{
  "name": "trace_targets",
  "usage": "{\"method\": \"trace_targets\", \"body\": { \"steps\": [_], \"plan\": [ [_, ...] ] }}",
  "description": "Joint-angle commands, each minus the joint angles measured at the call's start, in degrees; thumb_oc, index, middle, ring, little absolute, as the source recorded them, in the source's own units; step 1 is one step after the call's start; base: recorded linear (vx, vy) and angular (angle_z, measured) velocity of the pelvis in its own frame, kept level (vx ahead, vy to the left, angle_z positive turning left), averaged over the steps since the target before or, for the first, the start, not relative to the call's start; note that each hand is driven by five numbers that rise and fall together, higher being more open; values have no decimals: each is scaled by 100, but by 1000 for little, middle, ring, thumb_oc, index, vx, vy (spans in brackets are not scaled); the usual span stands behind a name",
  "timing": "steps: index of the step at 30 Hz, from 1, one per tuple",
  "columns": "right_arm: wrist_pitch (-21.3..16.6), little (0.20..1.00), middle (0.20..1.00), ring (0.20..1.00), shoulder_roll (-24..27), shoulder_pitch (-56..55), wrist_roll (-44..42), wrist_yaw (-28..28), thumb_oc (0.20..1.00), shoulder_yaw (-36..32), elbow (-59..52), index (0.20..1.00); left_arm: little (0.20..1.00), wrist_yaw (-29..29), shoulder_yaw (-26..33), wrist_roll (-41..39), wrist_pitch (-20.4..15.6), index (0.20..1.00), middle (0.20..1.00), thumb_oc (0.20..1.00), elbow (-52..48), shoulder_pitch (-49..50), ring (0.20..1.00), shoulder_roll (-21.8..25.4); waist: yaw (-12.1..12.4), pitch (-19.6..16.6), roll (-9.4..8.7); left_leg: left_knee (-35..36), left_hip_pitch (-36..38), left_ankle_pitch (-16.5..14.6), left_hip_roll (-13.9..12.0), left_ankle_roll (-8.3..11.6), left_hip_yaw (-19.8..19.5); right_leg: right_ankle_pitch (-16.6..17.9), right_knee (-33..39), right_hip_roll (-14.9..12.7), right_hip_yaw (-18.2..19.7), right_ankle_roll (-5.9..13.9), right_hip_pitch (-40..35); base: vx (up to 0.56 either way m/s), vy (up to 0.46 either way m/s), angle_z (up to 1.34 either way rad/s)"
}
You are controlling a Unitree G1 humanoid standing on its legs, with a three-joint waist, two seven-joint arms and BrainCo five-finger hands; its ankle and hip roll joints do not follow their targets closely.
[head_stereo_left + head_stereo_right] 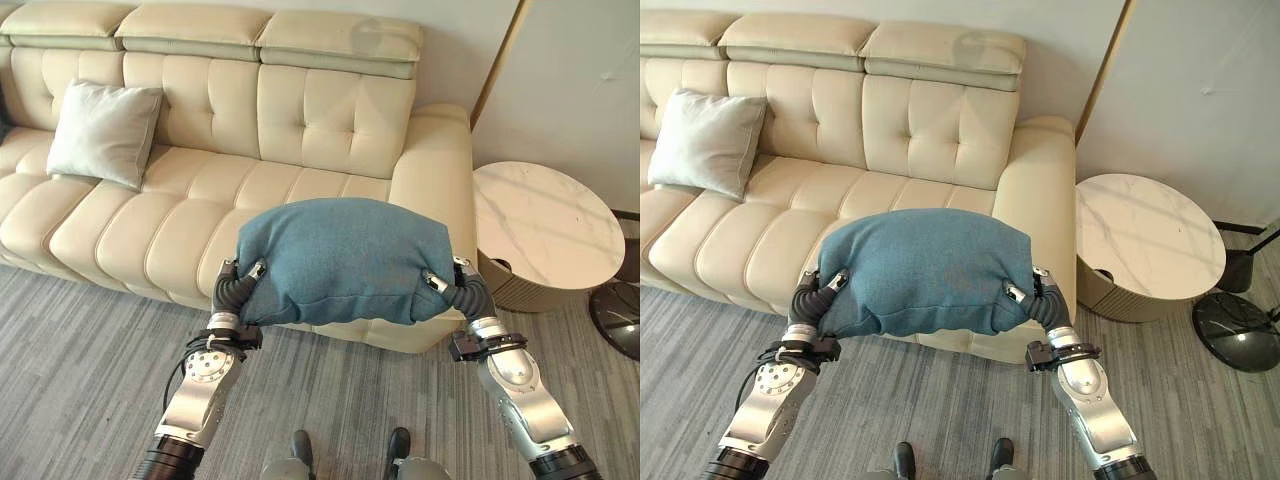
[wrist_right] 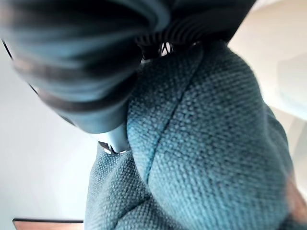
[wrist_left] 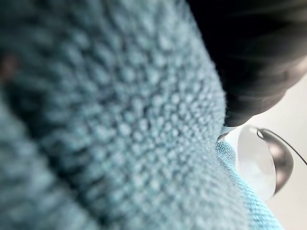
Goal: Pick up all the scattered cushions and arrange them neatly on the sofa.
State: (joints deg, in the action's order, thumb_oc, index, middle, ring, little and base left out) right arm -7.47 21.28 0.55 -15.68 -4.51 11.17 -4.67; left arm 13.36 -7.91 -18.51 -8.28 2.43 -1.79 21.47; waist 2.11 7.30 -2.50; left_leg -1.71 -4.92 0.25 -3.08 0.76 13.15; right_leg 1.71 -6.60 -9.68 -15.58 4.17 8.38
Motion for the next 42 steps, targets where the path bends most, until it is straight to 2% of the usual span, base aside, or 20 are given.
{"method": "trace_targets", "body": {
  "steps": [1,3,5,7,10,12,16,20,21,23,26,27,28,29,32,33,34,38,41,42],
  "plan": [
    [-701,200,200,200,-209,696,41,352,200,185,-633,200,200,-235,22,426,-625,200,200,200,-621,-314,200,154,-44,-196,-225,-568,-522,-675,351,-167,-211,-474,146,-131,369,237,-564,94,199,8],
    [-693,200,200,200,-245,655,40,395,200,178,-694,200,200,-203,68,409,-611,200,200,200,-621,-327,200,190,-42,-99,-204,-664,-568,-742,463,-273,-346,-376,-555,-244,500,231,-255,65,210,13],
    [-713,200,200,200,-274,699,2,413,200,226,-685,200,200,-164,82,483,-617,200,200,200,-608,-358,200,256,-85,28,-150,-706,-532,-793,521,-375,-424,-277,-1168,-173,689,197,100,69,209,29],
    [-712,200,200,200,-289,720,-83,427,200,248,-630,200,200,-184,41,492,-613,200,200,200,-563,-418,200,266,-181,86,-80,-580,-319,-815,580,-403,-570,-471,-1473,263,987,95,507,160,178,30],
    [-723,200,200,200,-261,853,-95,429,200,306,-579,200,200,-220,54,545,-625,200,200,200,-585,-384,200,276,-220,143,-16,-440,-99,-824,644,-404,-611,-476,-1240,474,984,59,814,195,100,23],
    [-752,200,200,200,-196,871,-209,482,200,280,-597,200,200,-289,30,512,-634,200,200,200,-589,-408,200,230,-363,202,-18,-276,350,-991,819,-385,-787,-201,-724,733,908,142,1269,345,72,22],
    [-747,200,200,200,-104,654,-264,529,200,154,-669,200,200,-387,-27,560,-655,200,200,200,-538,-445,200,122,-580,174,-6,-171,967,-1293,978,-262,-1142,219,237,779,441,334,1446,404,0,59],
    [-745,200,200,200,-97,372,-364,621,200,50,-718,200,200,-463,-17,591,-687,200,200,200,-566,-352,200,91,-708,6,6,-111,1429,-1407,953,-161,-1325,325,440,715,64,309,1338,406,-80,72],
    [-769,200,200,200,-87,168,-381,674,200,-31,-776,200,200,-496,-13,576,-685,200,200,200,-604,-251,200,4,-756,-93,89,-352,1516,-1249,836,-2,-1356,370,408,754,159,170,1081,376,-135,40],
    [-793,200,200,200,58,114,-300,599,200,-139,-678,200,200,-519,-73,446,-701,200,200,200,-522,-280,200,-70,-838,-138,151,-1116,1220,-684,662,366,-1227,347,361,736,134,96,834,347,-140,64],
    [-793,200,200,200,174,143,-312,531,200,-226,-647,200,200,-535,-68,403,-698,200,200,200,-489,-265,200,-112,-912,-219,97,-1918,732,-303,478,477,-893,179,445,778,246,-66,566,229,-52,35],
    [-761,200,200,200,235,173,-275,508,200,-244,-643,200,200,-557,-92,393,-676,200,200,200,-445,-320,200,-119,-888,-214,24,-2032,443,-503,405,365,-708,90,478,732,341,-81,454,239,-27,-31],
    [-761,200,200,200,265,207,-229,477,200,-247,-613,200,200,-557,-100,411,-667,200,200,200,-436,-334,200,-120,-854,-206,0,-1930,275,-753,312,258,-593,24,498,729,440,-60,357,295,52,-40],
    [-785,200,200,200,296,300,-148,398,200,-299,-610,200,200,-549,-98,467,-658,200,200,200,-429,-381,200,-111,-782,-177,-137,-1596,-55,-1068,230,130,-585,-28,529,620,668,8,200,217,62,-46],
    [-796,200,200,200,263,367,-88,354,200,-290,-600,200,200,-509,-63,503,-657,200,200,200,-461,-393,200,-92,-701,-124,-242,-1218,-301,-863,100,171,-650,-34,542,573,903,21,69,148,96,-70],
    [-793,200,200,200,265,402,-58,323,200,-273,-571,200,200,-484,-45,518,-650,200,200,200,-459,-381,200,-79,-639,-83,-254,-1029,-394,-663,-8,245,-779,-50,563,611,1027,25,-29,210,174,-92],
    [-761,200,200,200,253,428,17,259,200,-257,-496,200,200,-396,-31,581,-633,200,200,200,-458,-387,200,-58,-583,-67,-268,-597,-449,-259,-191,359,-1024,-48,643,641,1224,36,-137,158,130,-103],
    [-702,200,200,200,314,446,188,195,200,-235,-456,200,200,-292,-84,591,-642,200,200,200,-424,-410,200,-90,-606,-96,-193,-335,-382,-41,-448,475,-1099,-62,714,611,1405,95,-255,107,164,-104],
    [-705,200,200,200,344,460,275,256,200,-189,-495,200,200,-310,-108,616,-650,200,200,200,-420,-375,200,-152,-632,-168,-10,55,-25,-57,-553,504,-917,-47,779,633,1551,194,-379,111,255,-53],
    [-652,200,200,200,344,513,397,219,200,-158,-455,200,200,-318,-143,646,-634,200,200,200,-372,-396,200,-128,-685,-212,88,110,70,-95,-469,480,-838,29,823,553,1664,279,-368,48,308,-48]
  ]
}}
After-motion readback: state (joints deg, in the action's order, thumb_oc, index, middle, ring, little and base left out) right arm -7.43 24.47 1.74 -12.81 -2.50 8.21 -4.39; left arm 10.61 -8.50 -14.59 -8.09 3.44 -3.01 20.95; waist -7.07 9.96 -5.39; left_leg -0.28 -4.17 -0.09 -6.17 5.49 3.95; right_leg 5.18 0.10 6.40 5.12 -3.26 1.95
